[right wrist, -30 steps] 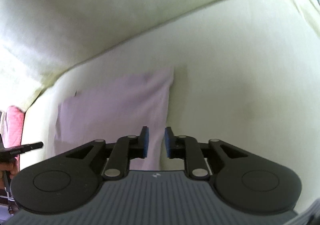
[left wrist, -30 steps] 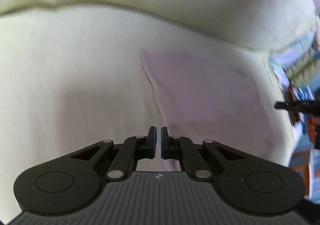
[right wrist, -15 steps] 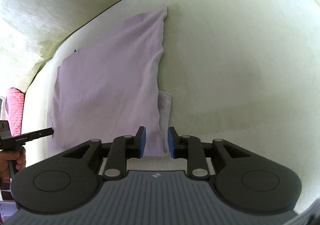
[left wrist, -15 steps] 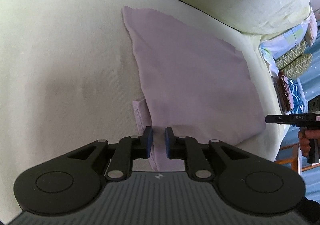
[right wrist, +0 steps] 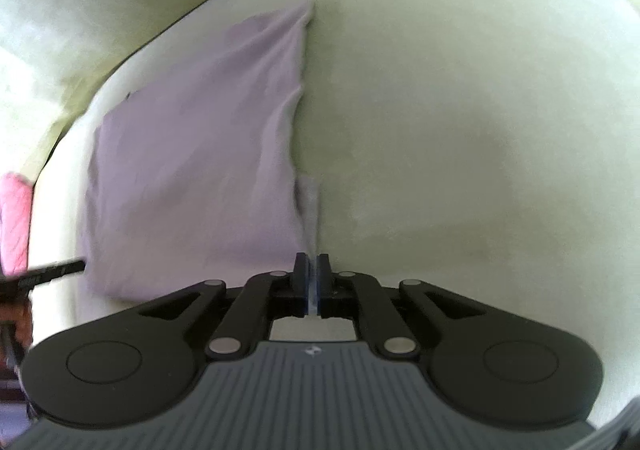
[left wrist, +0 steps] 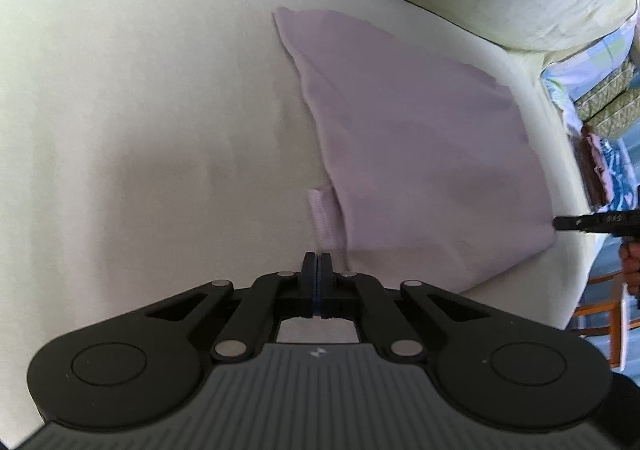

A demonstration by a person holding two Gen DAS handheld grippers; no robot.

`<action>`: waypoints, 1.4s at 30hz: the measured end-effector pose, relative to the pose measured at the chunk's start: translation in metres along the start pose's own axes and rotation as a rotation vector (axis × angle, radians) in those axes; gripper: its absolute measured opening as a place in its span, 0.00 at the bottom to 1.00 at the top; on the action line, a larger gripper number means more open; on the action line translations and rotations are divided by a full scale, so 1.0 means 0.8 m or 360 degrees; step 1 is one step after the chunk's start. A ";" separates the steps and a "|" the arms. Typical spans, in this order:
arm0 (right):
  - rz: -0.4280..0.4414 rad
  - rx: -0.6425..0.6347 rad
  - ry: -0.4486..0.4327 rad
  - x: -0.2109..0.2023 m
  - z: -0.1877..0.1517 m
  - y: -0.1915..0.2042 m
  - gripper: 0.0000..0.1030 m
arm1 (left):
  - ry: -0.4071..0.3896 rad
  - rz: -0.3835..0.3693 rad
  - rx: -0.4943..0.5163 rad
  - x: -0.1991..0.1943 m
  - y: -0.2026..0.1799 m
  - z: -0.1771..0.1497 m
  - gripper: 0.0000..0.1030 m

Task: Fold clothes

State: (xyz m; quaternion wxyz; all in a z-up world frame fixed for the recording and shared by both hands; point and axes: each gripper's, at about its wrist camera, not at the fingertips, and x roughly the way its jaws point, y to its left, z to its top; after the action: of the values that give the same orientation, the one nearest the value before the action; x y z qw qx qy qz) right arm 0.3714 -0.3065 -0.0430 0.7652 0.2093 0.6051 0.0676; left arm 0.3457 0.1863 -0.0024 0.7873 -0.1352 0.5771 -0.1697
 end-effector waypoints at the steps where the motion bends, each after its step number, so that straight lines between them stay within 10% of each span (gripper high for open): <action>1: 0.0012 0.0062 -0.0023 -0.006 -0.001 -0.002 0.07 | 0.0006 0.0002 0.0050 -0.006 -0.003 0.009 0.00; 12: 0.0249 0.0579 -0.0162 -0.026 -0.059 -0.011 0.20 | 0.0221 -0.0315 0.1257 0.070 -0.145 0.226 0.17; 24: 0.0319 0.0999 -0.0368 0.003 -0.113 0.008 0.25 | 0.0483 -0.0414 0.1960 0.210 -0.290 0.316 0.35; 42: 0.0271 0.1160 -0.0440 0.013 -0.131 -0.003 0.30 | 0.1055 -0.0390 0.2378 0.273 -0.329 0.341 0.32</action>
State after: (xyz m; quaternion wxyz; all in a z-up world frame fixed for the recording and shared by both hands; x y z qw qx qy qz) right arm 0.2741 -0.2803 -0.0725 0.7066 0.5236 0.4614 -0.1172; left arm 0.6371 -0.1400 -0.0021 0.4346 0.4191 0.4957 -0.6243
